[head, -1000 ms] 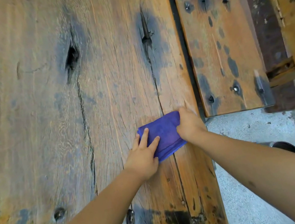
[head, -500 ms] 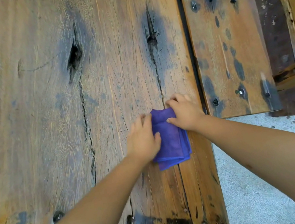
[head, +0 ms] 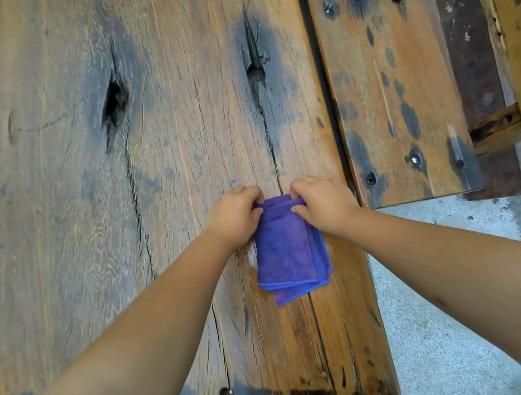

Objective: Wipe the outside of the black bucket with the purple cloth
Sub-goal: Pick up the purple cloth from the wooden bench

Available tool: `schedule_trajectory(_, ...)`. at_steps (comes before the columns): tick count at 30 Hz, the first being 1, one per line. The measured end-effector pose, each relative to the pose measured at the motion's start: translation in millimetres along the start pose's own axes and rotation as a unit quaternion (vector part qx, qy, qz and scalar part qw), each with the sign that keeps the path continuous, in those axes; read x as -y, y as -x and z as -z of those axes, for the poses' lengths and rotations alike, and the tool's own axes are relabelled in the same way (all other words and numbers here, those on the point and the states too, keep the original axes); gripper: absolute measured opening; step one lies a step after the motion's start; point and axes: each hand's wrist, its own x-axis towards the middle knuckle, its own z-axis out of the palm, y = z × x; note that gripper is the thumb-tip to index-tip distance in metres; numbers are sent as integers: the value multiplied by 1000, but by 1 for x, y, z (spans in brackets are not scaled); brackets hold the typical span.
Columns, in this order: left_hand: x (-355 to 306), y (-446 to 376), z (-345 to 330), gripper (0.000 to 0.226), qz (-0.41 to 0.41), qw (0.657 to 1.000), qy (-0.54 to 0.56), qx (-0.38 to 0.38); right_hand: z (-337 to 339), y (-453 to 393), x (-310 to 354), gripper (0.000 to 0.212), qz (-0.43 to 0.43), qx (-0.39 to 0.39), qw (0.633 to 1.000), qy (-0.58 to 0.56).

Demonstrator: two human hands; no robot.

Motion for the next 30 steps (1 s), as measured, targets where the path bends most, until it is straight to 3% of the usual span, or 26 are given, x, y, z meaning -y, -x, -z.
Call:
schedule_trajectory(3,-6,2,-1,26,10,996,77,33,-1,-3,3,17,-27,31,997,-70)
schedule_trajectory(5,-9,1,0,42,15,996,71,53,1,-7,5,26,-51,57,994,-83)
schedule_trajectory(8,-10,3,4,27,-30,998,-10,61,2,-7,5,21,-14,79,996,-44)
schedule_trajectory(11,-8,21,10,17,-93,995,-25,42,9,9,12,13,19,77,995,-62)
schedule_trajectory(14,-10,51,9,12,-159,986,-38,20,10,36,20,16,88,66,994,-6)
schedule_trajectory(17,-11,81,-3,15,-182,975,-121,31,2,66,25,20,137,70,983,96)
schedule_trajectory(21,-5,114,-27,33,-203,961,-175,63,-17,98,22,46,143,129,968,163)
schedule_trajectory(26,-9,107,-35,37,-84,996,1,20,-23,92,31,43,26,77,996,42)
schedule_trajectory(28,-11,97,-39,47,-8,999,39,-10,-27,82,36,56,-25,44,998,28)
schedule_trajectory(30,-10,89,-42,59,69,997,22,8,-30,75,36,67,-60,50,995,55)
